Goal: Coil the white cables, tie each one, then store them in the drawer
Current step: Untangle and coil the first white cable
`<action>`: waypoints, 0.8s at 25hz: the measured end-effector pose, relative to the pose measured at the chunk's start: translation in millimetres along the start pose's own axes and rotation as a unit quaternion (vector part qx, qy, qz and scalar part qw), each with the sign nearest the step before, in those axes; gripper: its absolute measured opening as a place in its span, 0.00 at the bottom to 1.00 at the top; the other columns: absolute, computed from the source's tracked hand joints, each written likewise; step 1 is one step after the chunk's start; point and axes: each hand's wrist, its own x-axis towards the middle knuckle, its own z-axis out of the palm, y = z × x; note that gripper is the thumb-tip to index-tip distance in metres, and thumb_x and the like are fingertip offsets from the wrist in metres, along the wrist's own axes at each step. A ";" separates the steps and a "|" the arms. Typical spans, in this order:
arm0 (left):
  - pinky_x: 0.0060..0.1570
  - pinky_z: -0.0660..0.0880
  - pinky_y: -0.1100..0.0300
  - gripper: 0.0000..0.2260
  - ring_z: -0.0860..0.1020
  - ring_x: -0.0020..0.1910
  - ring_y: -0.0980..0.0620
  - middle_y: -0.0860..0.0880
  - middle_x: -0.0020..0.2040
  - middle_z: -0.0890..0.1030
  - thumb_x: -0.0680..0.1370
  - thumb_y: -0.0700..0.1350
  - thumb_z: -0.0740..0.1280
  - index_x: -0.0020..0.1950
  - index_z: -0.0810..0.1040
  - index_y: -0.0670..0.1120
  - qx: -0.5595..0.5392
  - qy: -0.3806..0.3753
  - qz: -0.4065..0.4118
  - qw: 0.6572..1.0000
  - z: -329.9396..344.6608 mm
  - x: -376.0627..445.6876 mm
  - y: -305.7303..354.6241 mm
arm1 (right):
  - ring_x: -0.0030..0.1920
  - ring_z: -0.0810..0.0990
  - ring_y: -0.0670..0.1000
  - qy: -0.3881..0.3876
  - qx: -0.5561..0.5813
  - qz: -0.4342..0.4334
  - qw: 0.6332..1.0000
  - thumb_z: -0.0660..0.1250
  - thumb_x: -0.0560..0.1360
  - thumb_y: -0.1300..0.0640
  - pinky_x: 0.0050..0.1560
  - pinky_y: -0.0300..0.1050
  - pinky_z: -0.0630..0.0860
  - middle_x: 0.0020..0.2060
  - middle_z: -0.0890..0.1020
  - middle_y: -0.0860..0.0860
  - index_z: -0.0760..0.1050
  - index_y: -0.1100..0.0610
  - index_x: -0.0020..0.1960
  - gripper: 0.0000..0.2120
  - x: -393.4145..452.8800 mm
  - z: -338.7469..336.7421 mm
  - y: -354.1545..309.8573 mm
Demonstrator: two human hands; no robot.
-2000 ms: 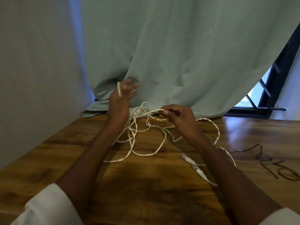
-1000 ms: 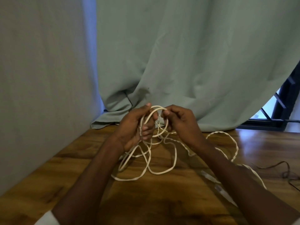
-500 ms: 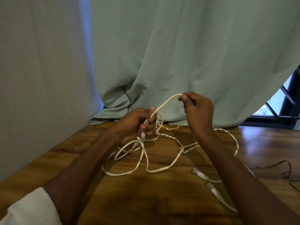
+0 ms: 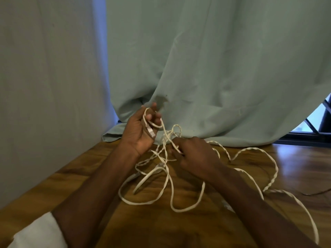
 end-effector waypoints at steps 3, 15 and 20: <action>0.38 0.83 0.60 0.16 0.87 0.38 0.49 0.48 0.30 0.83 0.88 0.49 0.53 0.52 0.77 0.43 0.110 0.014 0.062 0.992 -3.3 -2.4 8.4 | 0.43 0.81 0.52 -0.033 0.009 -0.062 0.997 0.61 0.84 0.44 0.41 0.47 0.72 0.44 0.84 0.49 0.80 0.47 0.54 0.11 -1.5 1.0 -14.3; 0.33 0.68 0.61 0.21 0.71 0.29 0.56 0.54 0.29 0.74 0.89 0.52 0.55 0.40 0.77 0.49 0.630 -0.116 0.156 0.752 0.5 -21.4 -12.3 | 0.35 0.81 0.46 0.244 0.187 0.001 0.952 0.74 0.78 0.52 0.36 0.48 0.79 0.38 0.85 0.46 0.84 0.52 0.53 0.06 3.8 -17.9 -4.7; 0.29 0.66 0.63 0.24 0.65 0.25 0.53 0.50 0.25 0.68 0.85 0.58 0.62 0.40 0.81 0.41 0.608 -0.143 0.075 0.777 5.1 -25.5 -4.0 | 0.45 0.83 0.45 0.262 0.188 0.058 0.945 0.72 0.79 0.58 0.46 0.51 0.81 0.45 0.85 0.46 0.84 0.54 0.51 0.03 6.1 -14.1 12.5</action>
